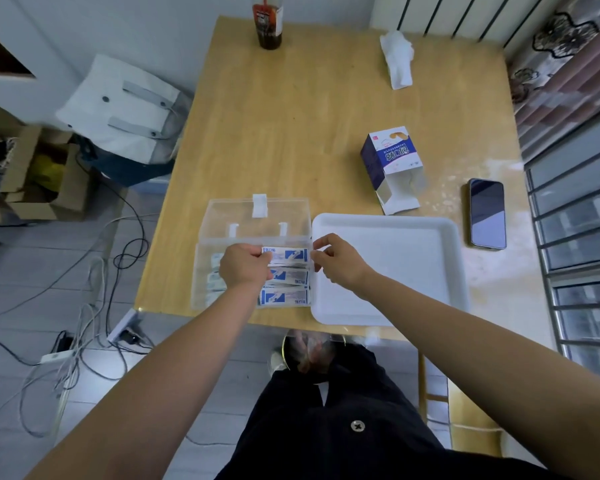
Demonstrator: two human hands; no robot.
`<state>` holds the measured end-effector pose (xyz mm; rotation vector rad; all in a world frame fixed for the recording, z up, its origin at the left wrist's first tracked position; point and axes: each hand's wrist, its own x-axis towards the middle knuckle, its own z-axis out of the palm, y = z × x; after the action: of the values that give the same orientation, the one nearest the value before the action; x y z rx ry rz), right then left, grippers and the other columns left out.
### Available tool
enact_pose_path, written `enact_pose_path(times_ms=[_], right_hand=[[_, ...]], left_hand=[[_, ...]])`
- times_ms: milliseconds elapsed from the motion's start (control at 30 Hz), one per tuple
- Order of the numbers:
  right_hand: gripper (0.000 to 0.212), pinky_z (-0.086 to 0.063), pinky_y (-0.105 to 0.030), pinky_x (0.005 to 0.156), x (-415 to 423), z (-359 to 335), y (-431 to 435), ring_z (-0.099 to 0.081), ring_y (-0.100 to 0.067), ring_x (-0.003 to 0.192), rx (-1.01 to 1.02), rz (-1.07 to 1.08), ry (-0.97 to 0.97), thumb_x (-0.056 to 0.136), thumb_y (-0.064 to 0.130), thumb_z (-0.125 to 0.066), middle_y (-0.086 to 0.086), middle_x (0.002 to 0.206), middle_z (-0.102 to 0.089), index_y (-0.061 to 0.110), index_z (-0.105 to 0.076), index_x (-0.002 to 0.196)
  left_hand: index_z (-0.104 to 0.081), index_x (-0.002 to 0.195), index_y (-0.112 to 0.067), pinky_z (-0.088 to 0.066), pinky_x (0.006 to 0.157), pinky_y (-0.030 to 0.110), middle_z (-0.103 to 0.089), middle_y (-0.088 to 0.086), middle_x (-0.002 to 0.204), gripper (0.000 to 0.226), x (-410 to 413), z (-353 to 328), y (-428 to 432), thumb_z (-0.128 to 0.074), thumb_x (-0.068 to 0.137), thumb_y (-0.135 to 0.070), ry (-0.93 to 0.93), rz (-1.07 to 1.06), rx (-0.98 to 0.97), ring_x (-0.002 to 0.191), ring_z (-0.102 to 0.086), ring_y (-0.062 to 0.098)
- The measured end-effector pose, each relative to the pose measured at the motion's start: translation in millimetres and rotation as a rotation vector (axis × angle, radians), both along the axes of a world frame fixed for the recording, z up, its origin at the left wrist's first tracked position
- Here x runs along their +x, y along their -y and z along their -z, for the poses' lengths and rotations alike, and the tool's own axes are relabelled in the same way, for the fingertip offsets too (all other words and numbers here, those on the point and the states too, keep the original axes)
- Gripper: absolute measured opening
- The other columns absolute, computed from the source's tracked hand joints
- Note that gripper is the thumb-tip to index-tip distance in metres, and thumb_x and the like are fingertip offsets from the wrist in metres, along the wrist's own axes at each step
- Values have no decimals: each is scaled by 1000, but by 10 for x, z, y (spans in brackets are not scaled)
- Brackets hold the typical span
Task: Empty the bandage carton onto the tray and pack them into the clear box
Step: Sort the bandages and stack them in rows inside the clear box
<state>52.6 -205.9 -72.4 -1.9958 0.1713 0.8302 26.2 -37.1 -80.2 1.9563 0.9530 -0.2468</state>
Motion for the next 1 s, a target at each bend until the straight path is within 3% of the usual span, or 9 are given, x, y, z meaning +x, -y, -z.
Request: enact_pose_path(times_ms=[300,433,533,600,667,733,800,900,1000], right_hand=[[27,-43,-25,62,107,-53,-9,-48,-14,66,7,32,6,99,32,-46,-1,91,-61,9,-56,109],[32,-40,-29,63,311,-67,-106,-45,-16,65,66,168,-71,99,32,-45,-5,88,-56,3,-58,104],[24,-35,-27,55,431,-54,-217,-38,-16,56,127,295,-209,98,28,-51,-7,73,-48,5,-54,91],[18,-28,-23,47,483,-23,-255,-32,-14,50,164,353,-250,94,13,-57,-4,65,-40,9,-50,78],[18,-25,-21,44,503,-6,-279,-29,-11,49,190,375,-248,90,2,-58,-3,64,-39,11,-51,76],[16,-28,-19,44,486,-36,-268,-32,-9,50,262,392,-215,90,-4,-56,-1,69,-46,10,-60,98],[38,-32,-20,51,443,-69,-252,-37,-9,55,330,380,-152,89,-9,-49,0,83,-57,13,-60,118],[49,-36,-25,62,347,-130,-194,-38,-12,61,431,386,-75,86,-11,-37,-2,106,-63,20,-62,115],[40,-39,-26,65,224,-181,-140,-39,-13,60,529,438,-42,87,-2,-34,-4,105,-66,15,-67,103]], left_hand=[[-69,109,-8,-51,89,34,-73,9,101,28,-96,-49,-109,-68,86,-23,10,76,147,93,-68,28],[-63,105,-13,-39,67,26,-67,3,86,18,-209,-181,-301,-59,90,-23,69,71,350,76,-59,21],[-45,128,-8,-38,63,29,-58,2,74,39,-268,-200,-493,-55,93,-23,69,-13,398,71,-55,21],[-36,138,-3,-45,67,32,-65,9,84,51,-263,-170,-594,-51,95,-26,-6,-87,340,77,-61,28],[-52,126,-1,-53,66,35,-69,11,82,40,-243,-166,-644,-44,96,-27,-18,-153,227,66,-64,29],[-62,100,1,-45,51,28,-65,8,66,37,-214,-213,-643,-36,98,-25,-5,-236,64,46,-53,22],[-59,101,1,-35,44,25,-59,8,60,41,-198,-277,-684,-30,99,-28,-5,-353,-81,41,-44,20],[-58,110,-4,-25,43,24,-43,3,55,59,-213,-359,-770,-20,100,-47,-47,-460,-257,41,-32,17],[-62,113,-11,-16,40,23,-25,-4,47,81,-310,-420,-825,-8,93,-68,4,-466,-405,37,-18,12]])
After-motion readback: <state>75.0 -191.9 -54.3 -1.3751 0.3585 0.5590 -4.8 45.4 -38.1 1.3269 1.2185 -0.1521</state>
